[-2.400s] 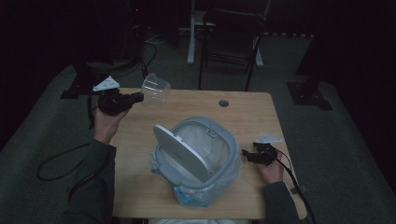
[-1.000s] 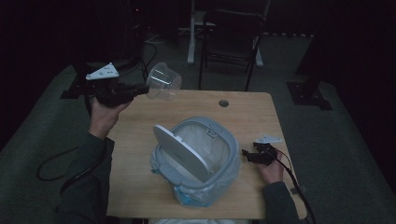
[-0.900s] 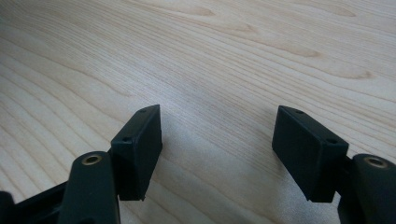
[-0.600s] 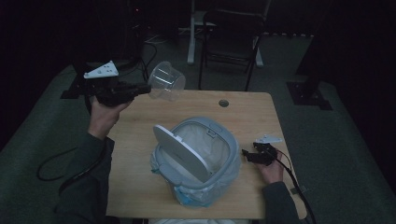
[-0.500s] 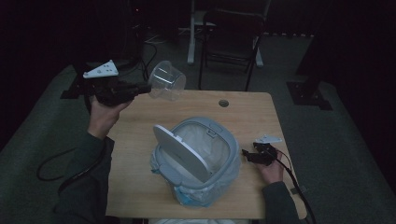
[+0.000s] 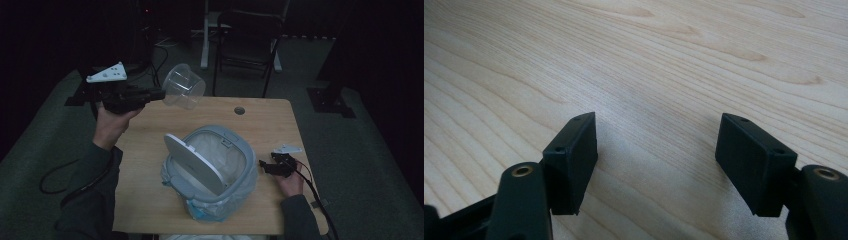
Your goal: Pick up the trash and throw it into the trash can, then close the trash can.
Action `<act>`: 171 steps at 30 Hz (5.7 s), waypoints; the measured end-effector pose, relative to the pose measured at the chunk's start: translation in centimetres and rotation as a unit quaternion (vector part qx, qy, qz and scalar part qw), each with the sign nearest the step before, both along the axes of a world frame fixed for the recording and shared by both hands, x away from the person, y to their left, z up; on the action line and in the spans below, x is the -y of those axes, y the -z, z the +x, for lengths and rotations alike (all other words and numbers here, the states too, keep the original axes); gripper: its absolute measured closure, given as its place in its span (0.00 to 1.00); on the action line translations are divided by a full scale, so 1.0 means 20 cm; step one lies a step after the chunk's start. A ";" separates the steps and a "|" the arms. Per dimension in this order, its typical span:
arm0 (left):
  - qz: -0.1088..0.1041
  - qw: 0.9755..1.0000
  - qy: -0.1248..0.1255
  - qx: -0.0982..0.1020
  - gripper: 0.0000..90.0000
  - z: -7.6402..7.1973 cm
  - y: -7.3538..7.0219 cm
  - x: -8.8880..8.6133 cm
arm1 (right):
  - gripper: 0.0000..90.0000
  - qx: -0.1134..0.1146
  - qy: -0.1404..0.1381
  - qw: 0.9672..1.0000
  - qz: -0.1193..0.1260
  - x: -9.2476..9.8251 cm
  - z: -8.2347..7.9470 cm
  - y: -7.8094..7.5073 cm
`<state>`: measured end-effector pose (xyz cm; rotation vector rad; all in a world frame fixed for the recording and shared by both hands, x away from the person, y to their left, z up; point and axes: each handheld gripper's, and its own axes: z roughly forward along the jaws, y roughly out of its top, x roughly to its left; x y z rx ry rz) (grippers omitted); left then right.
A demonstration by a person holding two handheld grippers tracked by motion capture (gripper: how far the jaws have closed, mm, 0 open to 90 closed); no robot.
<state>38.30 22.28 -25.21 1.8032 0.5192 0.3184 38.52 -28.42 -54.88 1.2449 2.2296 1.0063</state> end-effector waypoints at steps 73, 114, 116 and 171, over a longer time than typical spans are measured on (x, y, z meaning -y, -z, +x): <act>-0.010 0.991 0.128 0.033 0.93 -0.24 -0.18 0.19 | 0.35 -0.001 0.001 1.000 -0.001 0.00 0.00 0.00; -0.035 0.984 0.172 0.030 0.79 -0.31 -0.20 0.23 | 0.35 -0.001 0.001 1.000 -0.001 0.00 0.00 0.00; -0.041 0.985 0.165 0.029 0.78 -0.31 -0.19 0.21 | 0.35 -0.001 0.001 1.000 -0.001 0.00 0.00 0.00; -0.084 0.993 0.083 -0.005 0.59 -0.23 0.02 -0.07 | 0.34 -0.001 -0.001 1.000 0.000 -0.01 0.00 0.00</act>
